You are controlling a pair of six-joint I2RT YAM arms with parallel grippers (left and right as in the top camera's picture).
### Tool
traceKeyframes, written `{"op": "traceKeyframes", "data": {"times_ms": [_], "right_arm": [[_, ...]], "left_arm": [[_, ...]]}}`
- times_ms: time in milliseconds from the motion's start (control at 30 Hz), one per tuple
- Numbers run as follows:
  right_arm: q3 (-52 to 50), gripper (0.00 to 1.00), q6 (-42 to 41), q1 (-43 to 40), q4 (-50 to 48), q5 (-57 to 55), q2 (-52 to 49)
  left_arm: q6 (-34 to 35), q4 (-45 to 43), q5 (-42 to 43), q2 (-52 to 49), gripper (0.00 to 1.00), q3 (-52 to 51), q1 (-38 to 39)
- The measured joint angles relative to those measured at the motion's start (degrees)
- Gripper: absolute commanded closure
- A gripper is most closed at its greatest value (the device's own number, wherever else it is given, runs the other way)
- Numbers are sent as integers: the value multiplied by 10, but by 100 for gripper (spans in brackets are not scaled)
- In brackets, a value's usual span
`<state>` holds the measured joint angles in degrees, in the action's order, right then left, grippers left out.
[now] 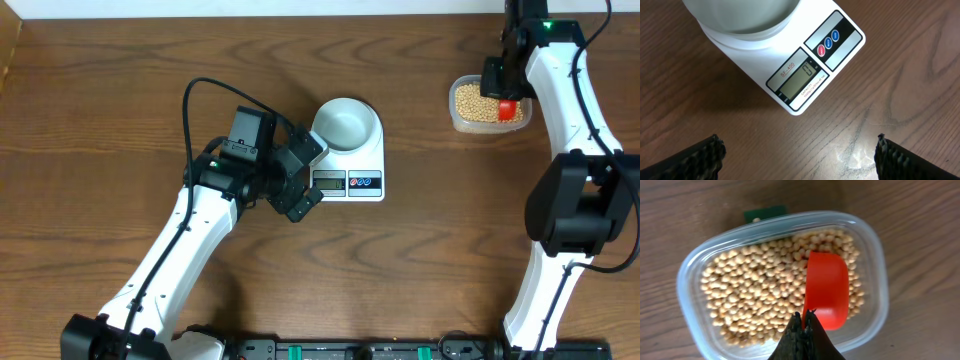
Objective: Scoop item into bowl and weigh 50g on scale
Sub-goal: 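Lower the red scoop into the soybean tub with the right gripper, then drag the red scoop through the soybeans to fill it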
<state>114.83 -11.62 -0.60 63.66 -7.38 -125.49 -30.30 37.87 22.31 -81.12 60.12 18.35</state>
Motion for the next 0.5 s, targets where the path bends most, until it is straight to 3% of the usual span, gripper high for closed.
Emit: {"op": "traceKeyframes", "data": {"times_ms": [500], "right_arm": [[0,99,23,-66,1,173,-2]], "left_arm": [[0,0,0,0,2,0,0]]}}
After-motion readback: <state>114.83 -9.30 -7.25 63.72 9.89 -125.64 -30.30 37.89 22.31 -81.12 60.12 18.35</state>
